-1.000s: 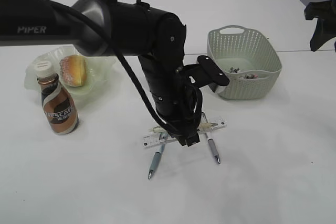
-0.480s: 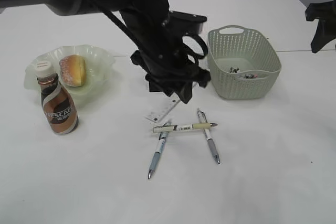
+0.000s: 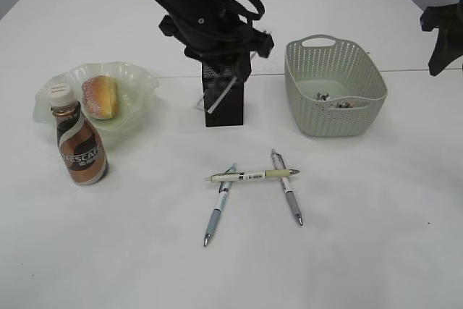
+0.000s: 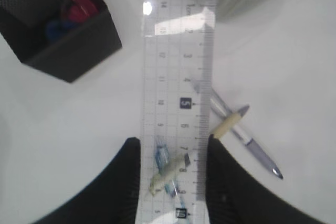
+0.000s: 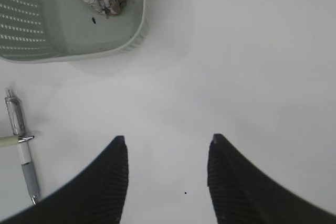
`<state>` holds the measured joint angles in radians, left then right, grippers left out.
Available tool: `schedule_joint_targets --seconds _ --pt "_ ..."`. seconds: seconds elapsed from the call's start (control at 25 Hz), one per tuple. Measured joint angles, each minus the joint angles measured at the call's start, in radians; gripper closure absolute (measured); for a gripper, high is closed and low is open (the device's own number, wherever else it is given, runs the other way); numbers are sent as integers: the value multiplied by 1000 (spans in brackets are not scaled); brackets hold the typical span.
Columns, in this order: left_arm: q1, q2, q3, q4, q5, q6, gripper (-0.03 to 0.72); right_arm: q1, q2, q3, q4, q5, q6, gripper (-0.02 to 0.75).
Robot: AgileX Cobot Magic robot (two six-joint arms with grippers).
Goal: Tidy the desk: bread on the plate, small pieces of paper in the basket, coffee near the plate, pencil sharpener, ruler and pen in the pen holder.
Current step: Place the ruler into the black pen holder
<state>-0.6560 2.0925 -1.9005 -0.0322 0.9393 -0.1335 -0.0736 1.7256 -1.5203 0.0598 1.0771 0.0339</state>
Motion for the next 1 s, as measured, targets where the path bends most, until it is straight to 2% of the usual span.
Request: schedule_joint_targets --seconds 0.28,0.44,0.6,0.72,0.88,1.0 --pt "0 -61 37 71 -241 0 434 0 0 0 0 0 0 372" --pt "0 -87 193 76 -472 0 434 0 0 0 -11 0 0 372" --pt "6 -105 404 82 -830 0 434 0 0 0 -25 0 0 372" --pt "20 -105 512 86 -1093 0 434 0 0 0 -28 0 0 372" --pt "63 -83 536 90 -1332 0 434 0 0 0 -40 0 0 372" --pt "94 -35 536 90 -1439 0 434 0 0 0 -46 0 0 372"
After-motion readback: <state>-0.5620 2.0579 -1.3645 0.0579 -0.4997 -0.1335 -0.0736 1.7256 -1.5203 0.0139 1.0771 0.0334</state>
